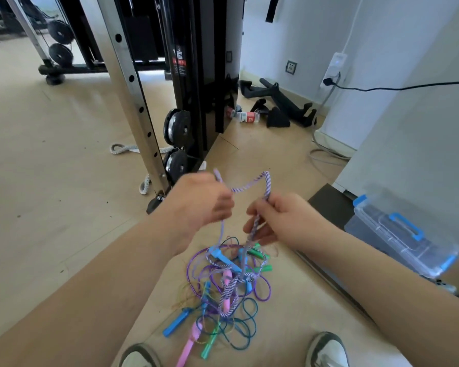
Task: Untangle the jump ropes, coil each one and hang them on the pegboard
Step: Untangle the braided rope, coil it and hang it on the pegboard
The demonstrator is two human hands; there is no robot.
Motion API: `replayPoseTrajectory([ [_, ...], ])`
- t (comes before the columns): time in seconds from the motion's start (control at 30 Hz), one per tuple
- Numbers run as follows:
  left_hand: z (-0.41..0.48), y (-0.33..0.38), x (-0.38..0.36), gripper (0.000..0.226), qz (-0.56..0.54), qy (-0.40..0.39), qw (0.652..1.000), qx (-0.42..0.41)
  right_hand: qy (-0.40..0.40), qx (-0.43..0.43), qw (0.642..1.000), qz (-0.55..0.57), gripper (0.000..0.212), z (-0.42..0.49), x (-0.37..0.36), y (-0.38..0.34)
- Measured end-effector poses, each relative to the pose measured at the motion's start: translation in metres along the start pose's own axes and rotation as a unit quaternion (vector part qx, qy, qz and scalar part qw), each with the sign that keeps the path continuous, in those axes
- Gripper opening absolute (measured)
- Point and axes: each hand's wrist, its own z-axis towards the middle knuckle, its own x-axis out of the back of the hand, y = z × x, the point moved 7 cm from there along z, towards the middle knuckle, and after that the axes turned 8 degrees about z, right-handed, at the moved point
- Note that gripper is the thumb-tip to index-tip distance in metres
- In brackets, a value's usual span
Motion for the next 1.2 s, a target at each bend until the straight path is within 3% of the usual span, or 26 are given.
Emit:
replayPoseTrajectory([
  [0.07,-0.003,-0.021,-0.016,0.016,0.149,-0.111,0.983,0.01,0.029,0.034,0.991,0.129,0.025,-0.006,0.006,-0.019],
  [0.13,-0.014,-0.033,-0.033,0.021,0.27,-0.194,0.943,0.003,0.032,0.048,0.974,0.221,0.025,-0.013,0.009,-0.032],
  [0.2,-0.02,-0.035,-0.039,0.019,0.377,-0.194,0.905,-0.029,0.035,0.05,0.958,0.281,0.027,-0.017,0.012,-0.039],
  [0.27,-0.018,-0.03,-0.038,0.014,0.443,-0.145,0.882,-0.065,0.041,0.045,0.945,0.322,0.033,-0.014,0.018,-0.039],
  [0.3,-0.016,-0.027,-0.036,0.016,0.427,-0.12,0.894,-0.066,0.038,0.032,0.948,0.315,0.04,-0.012,0.018,-0.036],
  [0.37,-0.014,-0.018,-0.031,0.017,0.296,-0.07,0.951,-0.056,0.024,-0.012,0.969,0.246,0.052,-0.008,0.017,-0.023],
  [0.47,-0.016,0.008,-0.021,0.018,0.089,0.005,0.993,-0.081,-0.027,-0.044,0.976,0.212,0.037,-0.003,0.012,-0.006],
  [0.6,-0.017,0.025,-0.016,0.02,-0.126,0.018,0.989,-0.073,-0.093,0.011,0.996,0.011,0.045,-0.006,0.007,0.005],
  [0.7,-0.018,0.032,-0.019,0.016,-0.236,-0.016,0.969,-0.066,-0.07,0.03,0.984,-0.161,0.025,-0.009,0.004,0.016],
  [0.77,-0.02,0.036,-0.02,0.017,-0.27,-0.035,0.96,-0.072,-0.032,0.047,0.977,-0.204,0.018,-0.007,0.008,0.014],
  [0.83,-0.017,0.033,-0.02,0.022,-0.267,-0.04,0.961,-0.058,0.011,0.065,0.983,-0.174,0.017,-0.005,0.014,0.006],
  [0.9,-0.013,0.021,-0.021,0.028,-0.208,-0.039,0.977,-0.023,0.05,0.088,0.99,-0.094,0.017,-0.007,0.019,-0.004],
  [1.0,-0.011,0.001,-0.029,0.031,0.021,-0.096,0.995,-0.02,0.093,0.121,0.987,0.049,0.02,-0.015,0.024,-0.022],
  [1.03,-0.014,-0.005,-0.035,0.038,0.102,-0.133,0.985,-0.029,0.099,0.127,0.983,0.085,0.021,-0.019,0.025,-0.027],
  [1.1,-0.022,-0.014,-0.046,0.031,0.216,-0.181,0.958,-0.054,0.104,0.127,0.975,0.149,0.022,-0.025,0.026,-0.034],
  [1.2,-0.024,-0.018,-0.049,0.028,0.269,-0.161,0.945,-0.091,0.115,0.124,0.959,0.229,0.021,-0.027,0.031,-0.038],
])
